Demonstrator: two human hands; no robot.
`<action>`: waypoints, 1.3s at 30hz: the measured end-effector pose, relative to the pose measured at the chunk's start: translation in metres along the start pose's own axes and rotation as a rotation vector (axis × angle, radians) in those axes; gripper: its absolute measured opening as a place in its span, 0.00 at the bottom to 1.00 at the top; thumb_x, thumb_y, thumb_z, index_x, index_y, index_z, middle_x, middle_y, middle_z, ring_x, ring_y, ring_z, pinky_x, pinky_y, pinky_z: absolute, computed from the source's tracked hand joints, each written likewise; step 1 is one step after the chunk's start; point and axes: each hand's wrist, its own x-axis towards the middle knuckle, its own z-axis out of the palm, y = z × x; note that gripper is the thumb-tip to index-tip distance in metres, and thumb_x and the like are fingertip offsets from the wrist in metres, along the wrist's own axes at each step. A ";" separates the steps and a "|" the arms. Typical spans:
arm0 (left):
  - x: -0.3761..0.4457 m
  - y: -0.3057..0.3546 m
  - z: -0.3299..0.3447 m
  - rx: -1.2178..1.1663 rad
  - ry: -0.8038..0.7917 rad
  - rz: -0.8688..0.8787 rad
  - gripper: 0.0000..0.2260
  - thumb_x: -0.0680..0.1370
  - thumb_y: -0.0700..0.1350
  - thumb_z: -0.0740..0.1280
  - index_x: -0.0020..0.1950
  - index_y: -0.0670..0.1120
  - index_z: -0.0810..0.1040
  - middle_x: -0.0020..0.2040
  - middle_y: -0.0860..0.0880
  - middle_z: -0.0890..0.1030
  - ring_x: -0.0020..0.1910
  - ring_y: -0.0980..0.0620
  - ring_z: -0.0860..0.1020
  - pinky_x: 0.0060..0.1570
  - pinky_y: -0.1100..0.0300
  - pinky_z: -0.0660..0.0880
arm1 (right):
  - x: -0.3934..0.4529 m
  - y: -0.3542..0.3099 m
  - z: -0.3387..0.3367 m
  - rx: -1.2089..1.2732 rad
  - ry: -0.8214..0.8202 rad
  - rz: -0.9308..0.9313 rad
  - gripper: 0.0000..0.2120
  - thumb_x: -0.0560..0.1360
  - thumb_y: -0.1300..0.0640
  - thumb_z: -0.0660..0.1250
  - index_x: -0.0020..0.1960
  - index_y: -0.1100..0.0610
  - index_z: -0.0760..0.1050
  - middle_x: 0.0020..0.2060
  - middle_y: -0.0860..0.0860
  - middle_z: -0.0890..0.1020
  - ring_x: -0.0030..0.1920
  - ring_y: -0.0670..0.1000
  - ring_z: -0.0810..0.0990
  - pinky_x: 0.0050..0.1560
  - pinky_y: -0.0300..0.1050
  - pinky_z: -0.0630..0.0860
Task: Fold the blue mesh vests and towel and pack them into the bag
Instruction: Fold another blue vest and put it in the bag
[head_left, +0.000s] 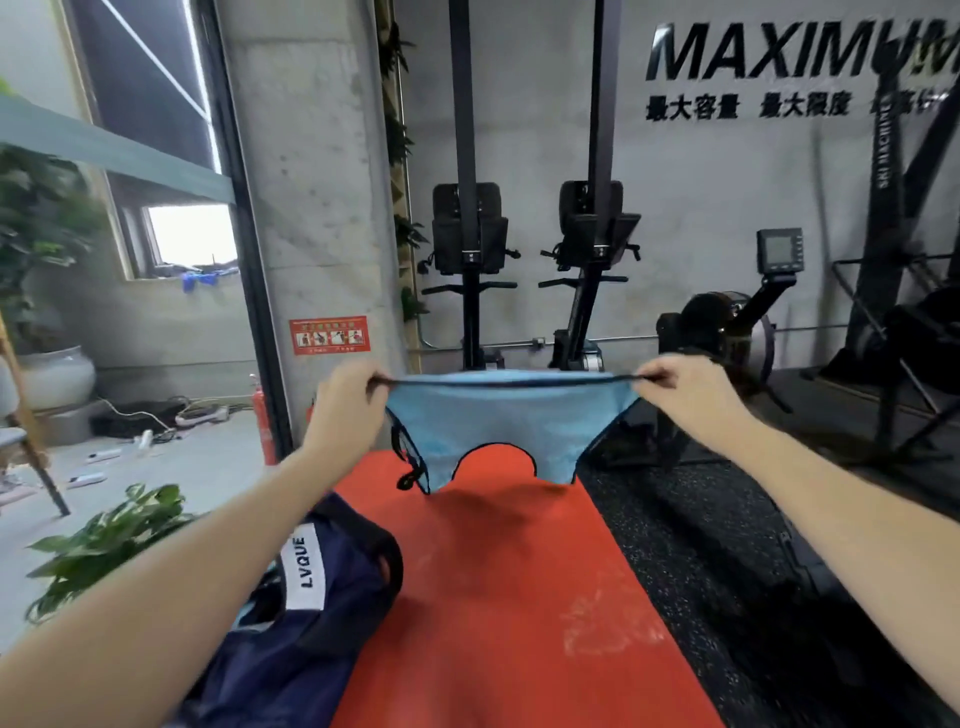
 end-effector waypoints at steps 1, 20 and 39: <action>-0.029 -0.005 0.003 -0.008 -0.043 -0.012 0.06 0.76 0.36 0.67 0.50 0.43 0.83 0.47 0.47 0.81 0.47 0.47 0.78 0.49 0.57 0.71 | -0.025 0.006 0.003 0.007 -0.044 0.025 0.02 0.74 0.58 0.74 0.47 0.53 0.84 0.40 0.45 0.85 0.43 0.42 0.82 0.46 0.34 0.75; -0.356 -0.017 -0.023 -0.152 -0.591 -0.255 0.10 0.75 0.38 0.68 0.40 0.54 0.79 0.33 0.64 0.80 0.36 0.64 0.77 0.43 0.69 0.71 | -0.316 0.079 0.014 -0.109 -0.568 0.250 0.06 0.71 0.56 0.75 0.40 0.45 0.83 0.36 0.37 0.84 0.40 0.36 0.81 0.45 0.34 0.76; -0.308 -0.004 -0.003 -0.295 -0.282 -0.418 0.06 0.81 0.47 0.65 0.48 0.59 0.79 0.39 0.57 0.83 0.41 0.59 0.79 0.44 0.64 0.73 | -0.265 0.070 0.027 0.107 -0.377 0.382 0.04 0.74 0.57 0.74 0.41 0.50 0.84 0.38 0.44 0.86 0.44 0.43 0.84 0.47 0.40 0.76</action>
